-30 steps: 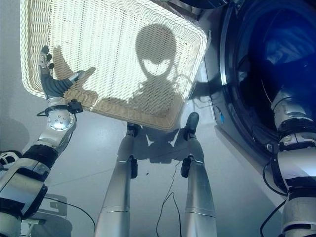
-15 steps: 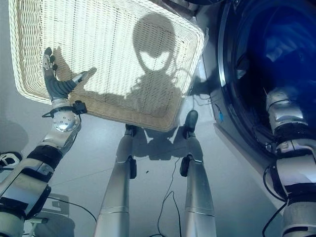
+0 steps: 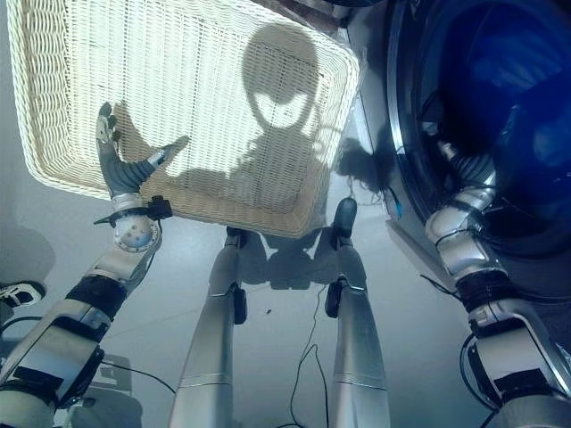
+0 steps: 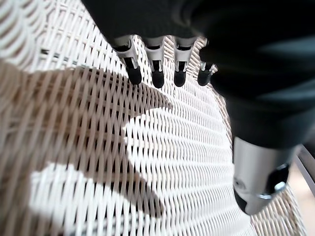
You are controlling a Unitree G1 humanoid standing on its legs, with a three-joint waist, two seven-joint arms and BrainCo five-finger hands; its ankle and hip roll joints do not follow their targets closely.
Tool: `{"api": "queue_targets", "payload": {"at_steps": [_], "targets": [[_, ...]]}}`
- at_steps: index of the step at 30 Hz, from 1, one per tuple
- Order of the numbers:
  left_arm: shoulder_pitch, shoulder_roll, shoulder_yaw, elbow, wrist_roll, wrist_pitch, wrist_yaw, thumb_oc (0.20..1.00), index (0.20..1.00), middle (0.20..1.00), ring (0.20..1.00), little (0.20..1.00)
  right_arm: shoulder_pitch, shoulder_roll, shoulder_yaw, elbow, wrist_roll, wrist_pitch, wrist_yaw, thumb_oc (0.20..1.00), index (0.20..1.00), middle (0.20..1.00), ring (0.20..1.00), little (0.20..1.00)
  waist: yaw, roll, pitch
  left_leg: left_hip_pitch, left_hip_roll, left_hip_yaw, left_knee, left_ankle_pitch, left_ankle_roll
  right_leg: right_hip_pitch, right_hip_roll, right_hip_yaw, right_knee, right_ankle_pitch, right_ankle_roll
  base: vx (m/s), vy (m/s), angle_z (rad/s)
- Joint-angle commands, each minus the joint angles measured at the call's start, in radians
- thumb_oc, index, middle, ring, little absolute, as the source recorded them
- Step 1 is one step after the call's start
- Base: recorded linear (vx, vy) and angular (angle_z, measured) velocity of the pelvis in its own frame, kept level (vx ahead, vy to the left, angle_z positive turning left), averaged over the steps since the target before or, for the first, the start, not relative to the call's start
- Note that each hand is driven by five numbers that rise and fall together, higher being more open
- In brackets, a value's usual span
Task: Put the clothes into the washing machine.
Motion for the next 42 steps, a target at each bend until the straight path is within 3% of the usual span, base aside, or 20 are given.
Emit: {"api": "queue_targets", "payload": {"at_steps": [1, 13, 17, 21, 26, 29, 32, 36, 42], "targets": [[0.047, -0.054, 0.080, -0.049, 0.077, -0.043, 0.026, 1.000, 1.000, 1.000, 1.000, 1.000, 0.082, -0.012, 0.030, -0.091, -0.083, -0.041, 0.034, 1.000, 1.000, 1.000, 1.000, 1.000, -0.018, 0.023, -0.021, 0.040, -0.039, 0.000, 0.101, -0.122, 0.059, 0.076, 0.046, -0.033, -0.036, 0.038, 0.056, 0.00, 0.000, 0.00], [0.155, -0.121, 0.101, -0.065, 0.120, 0.017, -0.022, 1.000, 1.000, 1.000, 1.000, 1.000, 0.232, 0.089, 0.097, -0.186, -0.261, -0.065, 0.125, 1.000, 1.000, 1.000, 1.000, 1.000, -0.022, 0.014, -0.021, 0.210, -0.032, 0.030, 0.064, -0.126, 0.063, 0.228, 0.041, -0.033, -0.056, 0.029, 0.057, -0.01, 0.016, 0.00], [0.256, -0.147, 0.111, -0.055, 0.144, 0.047, -0.065, 1.000, 1.000, 1.000, 1.000, 1.000, 0.320, 0.121, 0.108, -0.184, -0.284, -0.121, 0.176, 1.000, 1.000, 1.000, 1.000, 1.000, -0.013, 0.011, -0.021, 0.316, -0.026, 0.034, 0.036, -0.129, 0.062, 0.326, 0.030, -0.040, -0.073, 0.021, 0.058, 0.00, 0.000, 0.00], [0.405, -0.175, 0.125, -0.012, 0.141, 0.043, -0.165, 1.000, 1.000, 1.000, 1.000, 1.000, 0.450, 0.141, 0.103, -0.149, -0.246, -0.178, 0.232, 1.000, 1.000, 1.000, 1.000, 1.000, 0.007, 0.012, -0.021, 0.501, -0.015, 0.049, -0.022, -0.133, 0.055, 0.505, 0.011, -0.056, -0.117, 0.006, 0.065, 0.00, 0.000, 0.00], [0.566, -0.191, 0.158, 0.075, 0.048, 0.019, -0.403, 1.000, 1.000, 1.000, 1.000, 1.000, 0.588, 0.197, 0.062, -0.008, -0.124, -0.208, 0.375, 1.000, 1.000, 1.000, 1.000, 1.000, 0.032, 0.017, -0.021, 0.778, -0.013, 0.059, -0.110, -0.139, 0.045, 0.791, -0.014, -0.075, -0.201, -0.007, 0.074, 0.07, -0.006, 0.05], [0.630, -0.198, 0.162, 0.136, 0.047, 0.047, -0.491, 1.000, 1.000, 1.000, 1.000, 1.000, 0.639, 0.241, 0.049, 0.102, -0.066, -0.173, 0.486, 1.000, 1.000, 1.000, 1.000, 1.000, 0.039, 0.023, -0.089, 0.874, -0.003, 0.065, -0.156, -0.136, 0.035, 0.905, -0.021, -0.089, -0.250, -0.013, 0.068, 0.10, -0.022, 0.07], [0.699, -0.222, 0.166, 0.229, 0.122, 0.102, -0.555, 1.000, 1.000, 1.000, 1.000, 1.000, 0.690, 0.309, 0.016, 0.279, 0.026, -0.144, 0.623, 1.000, 1.000, 1.000, 1.000, 1.000, 0.049, 0.023, -0.200, 0.980, 0.007, 0.068, -0.196, -0.128, 0.026, 1.029, -0.021, -0.099, -0.297, -0.018, 0.059, 0.20, -0.051, 0.16], [0.747, -0.242, 0.177, 0.307, 0.180, 0.153, -0.609, 1.000, 1.000, 1.000, 1.000, 1.000, 0.723, 0.366, -0.037, 0.416, 0.073, -0.129, 0.654, 1.000, 1.000, 1.000, 1.000, 1.000, 0.056, 0.024, -0.287, 1.058, 0.014, 0.073, -0.220, -0.130, 0.027, 1.115, -0.022, -0.099, -0.324, -0.023, 0.057, 0.16, -0.018, 0.02], [0.798, -0.273, 0.210, 0.427, 0.148, 0.228, -0.755, 1.000, 1.000, 1.000, 1.000, 1.000, 0.757, 0.416, -0.106, 0.599, 0.075, -0.026, 0.709, 1.000, 1.000, 1.000, 1.000, 1.000, 0.057, 0.036, -0.393, 1.142, 0.027, 0.090, -0.257, -0.140, 0.027, 1.206, -0.017, -0.101, -0.359, -0.038, 0.054, 0.11, 0.017, 0.03]]}}
